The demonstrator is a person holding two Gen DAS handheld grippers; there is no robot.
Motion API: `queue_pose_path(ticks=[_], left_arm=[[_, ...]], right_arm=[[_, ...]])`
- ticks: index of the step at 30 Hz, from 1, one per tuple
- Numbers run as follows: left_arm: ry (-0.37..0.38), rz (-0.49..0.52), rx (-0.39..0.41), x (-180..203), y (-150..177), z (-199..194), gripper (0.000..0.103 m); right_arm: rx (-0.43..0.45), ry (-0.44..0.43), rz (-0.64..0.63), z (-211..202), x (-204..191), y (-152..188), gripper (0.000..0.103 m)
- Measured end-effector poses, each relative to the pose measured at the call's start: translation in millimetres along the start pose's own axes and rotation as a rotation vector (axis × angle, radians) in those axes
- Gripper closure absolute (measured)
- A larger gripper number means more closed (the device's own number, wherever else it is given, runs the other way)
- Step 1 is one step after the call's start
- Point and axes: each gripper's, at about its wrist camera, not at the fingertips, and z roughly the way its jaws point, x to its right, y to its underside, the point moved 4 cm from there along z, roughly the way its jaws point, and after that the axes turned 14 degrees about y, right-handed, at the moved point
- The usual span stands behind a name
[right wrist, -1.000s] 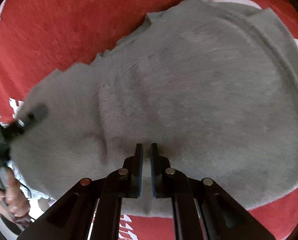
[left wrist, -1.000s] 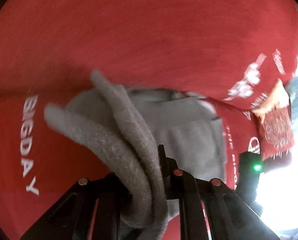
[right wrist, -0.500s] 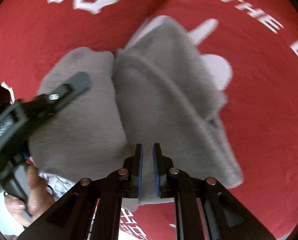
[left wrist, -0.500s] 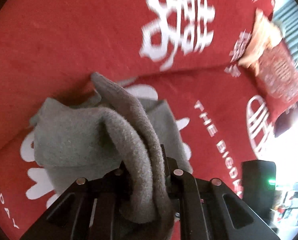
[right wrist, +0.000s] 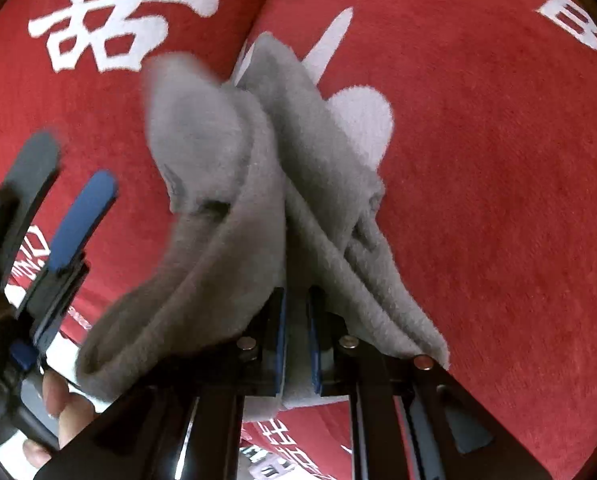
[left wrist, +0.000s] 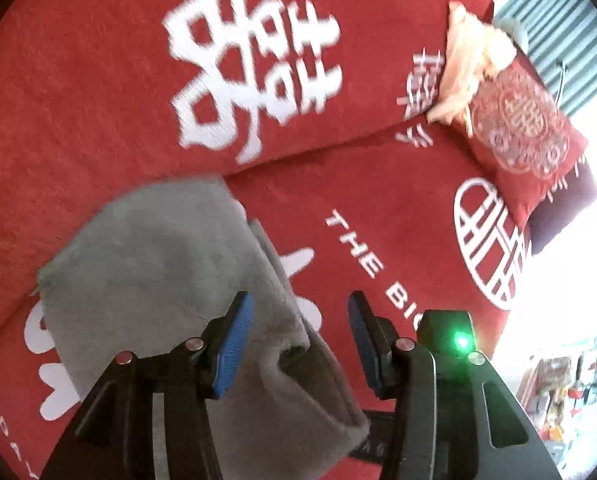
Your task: Fold small clothes
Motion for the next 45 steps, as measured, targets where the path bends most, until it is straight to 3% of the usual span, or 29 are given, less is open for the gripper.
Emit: queue_pose_path(ticks=[3, 5, 8, 11, 13, 16, 21, 24, 27, 28, 29, 30, 33, 37, 39, 40, 42, 45], left_arm=[[-0.050, -0.043, 0.043, -22, 7, -19, 0.052], [-0.102, -0.086, 0.055, -48, 17, -31, 0.052], [-0.170, -0.183, 0.025, -92, 41, -41, 0.052], [-0.206, -0.292, -0.002, -131, 67, -47, 0.052], [-0.233, -0.338, -0.015, -150, 82, -49, 0.052], [-0.225, -0.375, -0.023, -160, 98, -47, 0.052], [-0.221, -0.343, -0.032, -152, 109, -41, 0.045], [-0.214, -0.330, -0.041, -146, 109, -37, 0.045], [-0.210, -0.335, -0.044, -144, 109, -38, 0.045], [-0.208, -0.339, -0.045, -144, 109, -40, 0.045], [-0.208, -0.342, -0.047, -144, 109, -40, 0.045], [-0.211, -0.339, -0.049, -144, 108, -41, 0.045], [-0.198, -0.313, -0.048, -137, 108, -46, 0.045], [-0.203, -0.259, -0.085, -129, 118, -37, 0.045], [-0.195, -0.262, -0.098, -130, 125, -31, 0.040], [-0.208, -0.269, -0.107, -130, 128, -27, 0.030], [-0.207, -0.275, -0.109, -131, 133, -26, 0.030], [-0.204, -0.281, -0.112, -132, 134, -30, 0.030]], right_arm=[[0.010, -0.070, 0.049, -14, 11, -7, 0.089], [0.029, -0.144, 0.118, -22, 21, -12, 0.082], [0.036, -0.238, 0.213, -28, 37, -19, 0.064], [0.021, -0.298, 0.231, -43, 50, -32, 0.063], [0.003, -0.332, 0.230, -27, 40, -32, 0.060], [-0.004, -0.375, 0.263, -22, 44, -31, 0.048], [-0.003, -0.417, 0.316, -30, 64, -25, 0.042], [-0.027, -0.348, 0.233, -32, 46, -26, 0.041], [-0.079, -0.166, 0.041, -24, 0, -26, 0.040], [-0.086, -0.088, -0.020, -22, -9, -26, 0.049], [-0.087, -0.022, -0.073, -21, -15, -25, 0.082], [-0.089, 0.043, -0.125, -19, -20, -23, 0.089], [-0.048, 0.111, -0.221, -29, -33, -14, 0.090], [-0.037, 0.209, -0.240, -27, -30, 0, 0.090], [-0.049, 0.269, -0.240, -16, -19, 3, 0.090], [-0.043, 0.268, -0.225, -13, -14, 2, 0.089], [-0.037, 0.237, -0.185, -14, -11, 0, 0.089], [-0.009, 0.276, -0.184, -25, -12, 1, 0.087]])
